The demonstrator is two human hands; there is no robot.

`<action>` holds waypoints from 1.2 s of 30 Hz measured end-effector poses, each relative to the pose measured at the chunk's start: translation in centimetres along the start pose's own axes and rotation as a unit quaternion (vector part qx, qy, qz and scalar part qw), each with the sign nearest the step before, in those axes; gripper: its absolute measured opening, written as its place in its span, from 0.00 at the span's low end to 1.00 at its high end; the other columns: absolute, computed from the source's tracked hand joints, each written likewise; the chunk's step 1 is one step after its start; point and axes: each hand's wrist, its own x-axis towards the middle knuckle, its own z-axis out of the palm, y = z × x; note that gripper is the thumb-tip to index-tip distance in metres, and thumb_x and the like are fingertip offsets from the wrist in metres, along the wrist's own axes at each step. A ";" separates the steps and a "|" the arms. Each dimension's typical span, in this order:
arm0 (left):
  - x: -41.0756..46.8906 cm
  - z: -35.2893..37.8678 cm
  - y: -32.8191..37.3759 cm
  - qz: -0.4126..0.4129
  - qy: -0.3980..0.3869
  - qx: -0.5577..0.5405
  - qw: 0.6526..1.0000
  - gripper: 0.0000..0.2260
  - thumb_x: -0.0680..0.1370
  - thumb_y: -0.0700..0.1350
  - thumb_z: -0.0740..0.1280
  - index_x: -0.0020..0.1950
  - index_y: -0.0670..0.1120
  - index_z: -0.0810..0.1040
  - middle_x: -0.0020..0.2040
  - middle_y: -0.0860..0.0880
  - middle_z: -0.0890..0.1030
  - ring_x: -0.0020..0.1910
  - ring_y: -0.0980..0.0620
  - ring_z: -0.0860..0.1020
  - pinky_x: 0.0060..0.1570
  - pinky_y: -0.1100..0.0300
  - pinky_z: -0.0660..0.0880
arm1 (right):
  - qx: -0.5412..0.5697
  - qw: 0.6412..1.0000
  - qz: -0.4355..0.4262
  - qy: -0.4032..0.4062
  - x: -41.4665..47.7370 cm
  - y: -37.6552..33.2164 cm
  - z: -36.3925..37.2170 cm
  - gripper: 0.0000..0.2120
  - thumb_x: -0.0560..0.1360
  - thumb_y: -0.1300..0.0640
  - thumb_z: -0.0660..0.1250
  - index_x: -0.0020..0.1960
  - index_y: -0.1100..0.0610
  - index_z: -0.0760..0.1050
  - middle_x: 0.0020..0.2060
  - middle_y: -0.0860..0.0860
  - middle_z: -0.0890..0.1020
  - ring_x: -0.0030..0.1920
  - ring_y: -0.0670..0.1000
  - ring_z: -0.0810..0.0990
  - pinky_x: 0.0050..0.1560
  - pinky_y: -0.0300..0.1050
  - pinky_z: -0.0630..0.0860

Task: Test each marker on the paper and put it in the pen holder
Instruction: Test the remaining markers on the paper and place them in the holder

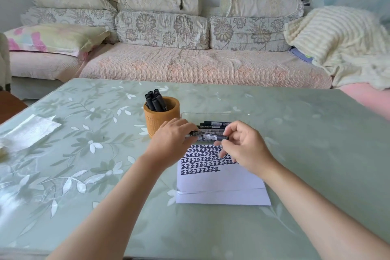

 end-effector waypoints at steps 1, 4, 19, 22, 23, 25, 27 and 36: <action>-0.1 0.0 0.1 0.001 -0.008 -0.008 1.000 0.09 0.77 0.49 0.68 0.55 0.49 0.80 0.46 0.53 0.80 0.47 0.50 0.76 0.44 0.55 0.74 | -0.004 1.000 0.008 -0.003 0.0 0.2 -0.1 0.08 0.74 0.69 0.64 0.46 0.57 0.70 0.40 0.66 0.83 0.36 0.49 0.84 0.28 0.42 0.68; -0.6 0.0 0.4 0.008 -0.018 -0.013 1.000 0.08 0.76 0.49 0.70 0.54 0.50 0.81 0.44 0.54 0.79 0.46 0.52 0.76 0.36 0.60 0.70 | -0.179 0.984 -0.020 -0.011 0.0 1.2 -1.1 0.08 0.71 0.60 0.66 0.46 0.49 0.73 0.43 0.53 0.83 0.44 0.50 0.82 0.43 0.48 0.75; -1.3 1.5 2.7 0.088 -0.041 -0.012 0.995 0.08 0.76 0.50 0.69 0.52 0.49 0.79 0.42 0.55 0.77 0.44 0.53 0.73 0.37 0.58 0.74 | -0.447 0.876 -0.080 -0.163 -0.5 1.5 -1.5 0.12 0.83 0.48 0.54 0.61 0.45 0.73 0.54 0.46 0.80 0.55 0.52 0.77 0.53 0.51 0.73; -1.4 1.8 2.8 0.107 -0.054 -0.023 0.992 0.05 0.77 0.48 0.68 0.49 0.48 0.80 0.39 0.54 0.76 0.41 0.54 0.70 0.35 0.60 0.71 | -0.460 0.867 -0.086 -0.169 -0.6 2.0 -1.5 0.10 0.82 0.49 0.56 0.52 0.52 0.74 0.48 0.49 0.80 0.50 0.55 0.77 0.50 0.52 0.73; -1.5 1.9 2.8 0.109 -0.063 -0.028 0.992 0.04 0.77 0.48 0.68 0.48 0.48 0.80 0.38 0.54 0.75 0.40 0.54 0.69 0.35 0.58 0.72 | -0.452 0.870 -0.091 -0.172 -0.6 2.3 -1.5 0.10 0.82 0.50 0.57 0.50 0.54 0.74 0.45 0.51 0.80 0.48 0.56 0.77 0.49 0.53 0.73; -1.5 2.0 2.9 0.106 -0.078 -0.035 0.991 0.05 0.78 0.48 0.67 0.47 0.47 0.80 0.38 0.53 0.75 0.39 0.54 0.70 0.35 0.55 0.73 | -0.431 0.879 -0.105 -0.176 -0.5 2.6 -1.5 0.09 0.81 0.52 0.59 0.49 0.56 0.75 0.43 0.52 0.80 0.46 0.55 0.76 0.48 0.53 0.73; -1.5 2.0 3.0 0.082 -0.105 -0.044 0.990 0.08 0.79 0.49 0.65 0.45 0.46 0.80 0.37 0.53 0.75 0.39 0.52 0.72 0.37 0.53 0.73 | -0.424 0.880 -0.132 -0.171 -0.4 2.7 -1.7 0.07 0.80 0.54 0.61 0.51 0.56 0.77 0.41 0.49 0.79 0.45 0.54 0.76 0.45 0.50 0.72; -0.9 0.9 2.7 0.039 -0.110 -0.101 0.988 0.08 0.76 0.52 0.70 0.46 0.47 0.82 0.35 0.54 0.78 0.36 0.55 0.72 0.36 0.59 0.71 | -0.464 0.828 -0.305 -0.076 -0.5 2.5 -2.1 0.05 0.74 0.59 0.69 0.49 0.56 0.79 0.36 0.49 0.75 0.37 0.54 0.74 0.35 0.46 0.71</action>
